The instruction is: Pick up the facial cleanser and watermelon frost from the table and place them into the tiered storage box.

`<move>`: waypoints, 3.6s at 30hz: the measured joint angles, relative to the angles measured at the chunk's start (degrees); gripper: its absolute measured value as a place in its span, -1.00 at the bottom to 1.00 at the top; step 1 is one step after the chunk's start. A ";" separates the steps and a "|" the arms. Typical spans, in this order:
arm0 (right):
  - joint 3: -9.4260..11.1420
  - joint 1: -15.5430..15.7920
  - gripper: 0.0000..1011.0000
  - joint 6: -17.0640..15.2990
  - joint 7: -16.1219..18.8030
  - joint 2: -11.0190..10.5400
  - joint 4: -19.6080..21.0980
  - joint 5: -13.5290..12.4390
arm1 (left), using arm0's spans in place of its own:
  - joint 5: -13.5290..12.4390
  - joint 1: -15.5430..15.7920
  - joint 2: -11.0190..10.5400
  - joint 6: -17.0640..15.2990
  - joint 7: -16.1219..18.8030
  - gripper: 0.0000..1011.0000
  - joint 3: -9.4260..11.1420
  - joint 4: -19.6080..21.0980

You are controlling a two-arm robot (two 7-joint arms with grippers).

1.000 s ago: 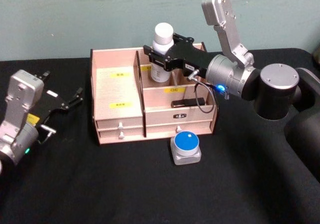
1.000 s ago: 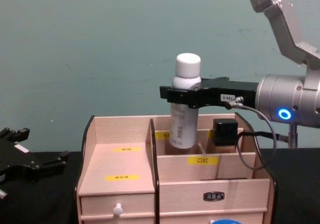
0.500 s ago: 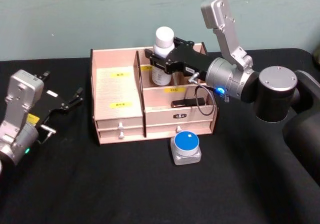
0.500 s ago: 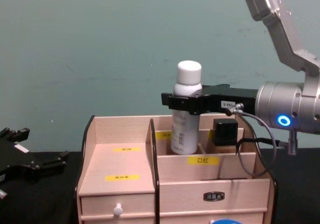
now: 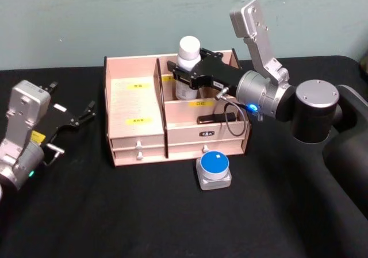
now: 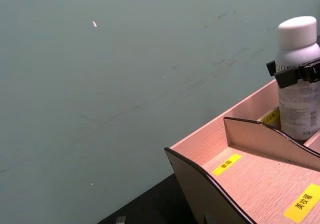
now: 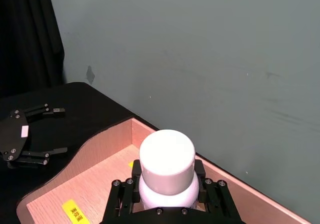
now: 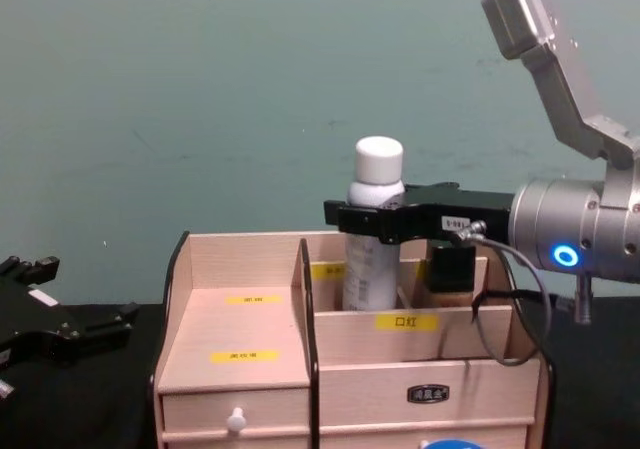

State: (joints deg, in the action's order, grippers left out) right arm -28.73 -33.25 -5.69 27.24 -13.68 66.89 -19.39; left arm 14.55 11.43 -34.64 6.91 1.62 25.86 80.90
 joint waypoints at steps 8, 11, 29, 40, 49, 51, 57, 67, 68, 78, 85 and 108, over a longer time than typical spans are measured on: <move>0.11 -0.36 0.20 0.18 0.34 0.37 -1.69 0.09 | 0.00 0.00 0.00 0.00 0.00 1.00 0.00 0.00; 0.12 -0.53 0.20 0.19 0.54 0.52 -2.30 0.09 | 0.00 0.00 0.00 0.00 0.00 1.00 0.00 0.00; -0.53 -1.39 0.20 -0.05 1.55 1.09 -5.18 0.65 | 0.00 0.00 0.00 0.00 0.00 1.00 0.00 0.00; -0.59 -1.42 0.20 -0.29 1.37 1.10 -5.24 0.86 | 0.00 0.00 0.00 0.00 0.00 1.00 0.00 0.00; -0.56 -1.42 0.44 -0.26 1.37 1.08 -5.16 0.78 | 0.00 0.00 0.00 0.00 0.00 1.00 0.00 0.00; -0.57 -1.41 0.51 -0.26 1.36 1.08 -5.16 0.77 | 0.00 0.00 0.00 0.00 0.00 1.00 0.00 0.00; -0.57 -1.39 0.86 -0.23 1.37 1.06 -5.12 0.73 | 0.00 0.00 0.00 0.00 0.00 1.00 0.00 0.00; -0.52 -0.74 0.98 -2.56 1.21 -0.10 -2.43 0.72 | 0.00 0.00 0.00 0.00 0.00 1.00 0.00 0.00; -0.57 -0.48 0.98 -3.71 0.82 -0.66 -1.17 0.87 | 0.00 0.00 0.00 0.00 0.00 1.00 0.00 0.00; -0.20 2.76 0.98 -11.14 -0.15 -6.78 11.32 2.00 | 0.00 0.00 0.00 0.00 0.00 1.00 0.00 0.00; 1.94 7.10 0.98 -15.99 -0.76 -11.58 21.34 0.14 | 0.00 0.00 0.00 0.00 0.00 1.00 0.00 0.00; 7.53 27.52 0.98 -22.64 -6.20 -22.45 38.29 -9.35 | 0.00 0.00 0.00 0.00 0.00 1.00 0.00 0.00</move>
State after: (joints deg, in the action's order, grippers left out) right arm -21.20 -5.73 -28.33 21.04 -36.13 105.18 -28.74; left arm 14.55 11.44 -34.64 6.91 1.62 25.86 80.90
